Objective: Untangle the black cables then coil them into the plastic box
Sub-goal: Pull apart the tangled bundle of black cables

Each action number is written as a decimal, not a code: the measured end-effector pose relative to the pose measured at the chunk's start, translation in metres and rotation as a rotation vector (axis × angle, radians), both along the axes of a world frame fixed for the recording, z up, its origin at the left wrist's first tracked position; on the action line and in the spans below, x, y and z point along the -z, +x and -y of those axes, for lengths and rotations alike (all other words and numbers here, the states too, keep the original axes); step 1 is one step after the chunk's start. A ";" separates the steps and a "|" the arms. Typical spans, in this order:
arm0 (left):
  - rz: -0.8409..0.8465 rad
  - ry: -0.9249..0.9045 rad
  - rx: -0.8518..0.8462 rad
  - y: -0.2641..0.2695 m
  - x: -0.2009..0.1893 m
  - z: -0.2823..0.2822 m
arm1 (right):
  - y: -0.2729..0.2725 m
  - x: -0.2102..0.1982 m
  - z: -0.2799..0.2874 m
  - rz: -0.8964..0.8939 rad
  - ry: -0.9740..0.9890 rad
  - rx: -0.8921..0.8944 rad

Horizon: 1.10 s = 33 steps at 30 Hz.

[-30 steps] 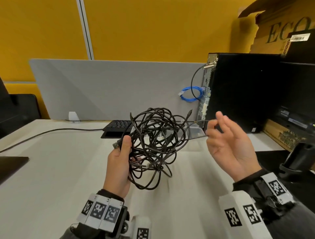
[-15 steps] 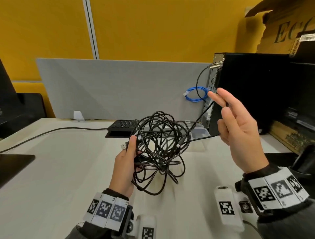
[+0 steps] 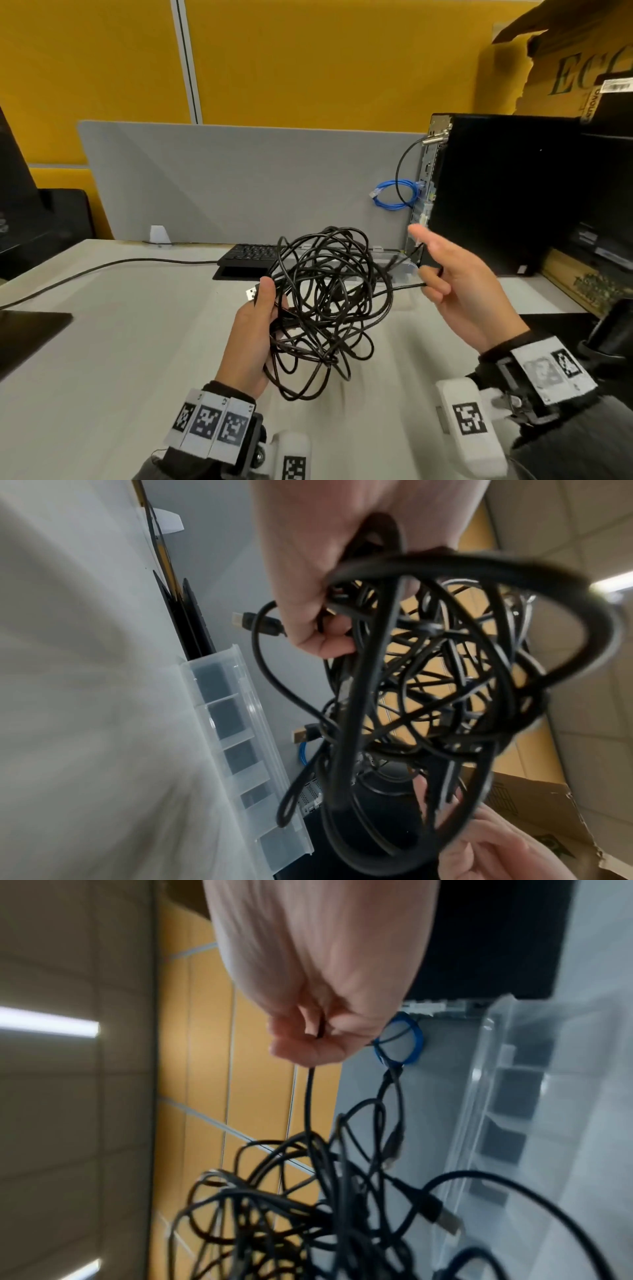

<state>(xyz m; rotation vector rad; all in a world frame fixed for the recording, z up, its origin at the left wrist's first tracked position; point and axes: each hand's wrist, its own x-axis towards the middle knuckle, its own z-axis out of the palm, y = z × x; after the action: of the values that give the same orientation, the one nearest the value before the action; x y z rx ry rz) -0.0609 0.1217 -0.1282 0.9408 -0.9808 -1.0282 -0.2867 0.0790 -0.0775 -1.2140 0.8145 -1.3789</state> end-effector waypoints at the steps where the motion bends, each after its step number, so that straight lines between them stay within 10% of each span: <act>1: -0.021 -0.007 0.008 -0.001 -0.001 -0.001 | 0.000 -0.001 0.001 0.033 -0.020 0.040; 5: -0.082 -0.039 0.039 -0.005 -0.004 -0.004 | -0.005 0.002 0.010 0.088 0.014 0.316; 14: -0.203 0.020 -0.041 0.011 -0.004 0.002 | -0.048 0.007 -0.005 -1.026 0.180 0.105; 19: -0.239 0.044 -0.028 0.000 -0.006 -0.002 | -0.021 0.005 -0.013 -1.335 -0.273 0.108; 22: -0.328 0.125 -0.042 0.001 -0.004 -0.001 | 0.007 0.003 -0.018 -1.121 -0.533 0.121; 26: -0.483 0.213 -0.013 0.007 -0.002 0.003 | 0.024 -0.012 -0.028 -0.627 -0.244 -0.120; 33: -0.518 0.244 0.113 0.006 0.001 0.002 | 0.024 -0.026 -0.005 -1.013 -0.605 0.273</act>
<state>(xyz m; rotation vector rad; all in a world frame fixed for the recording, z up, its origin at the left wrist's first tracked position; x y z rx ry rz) -0.0548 0.1195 -0.1295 0.7611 -0.4853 -1.4220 -0.2628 0.0836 -0.0517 -2.4345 1.3253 -1.2101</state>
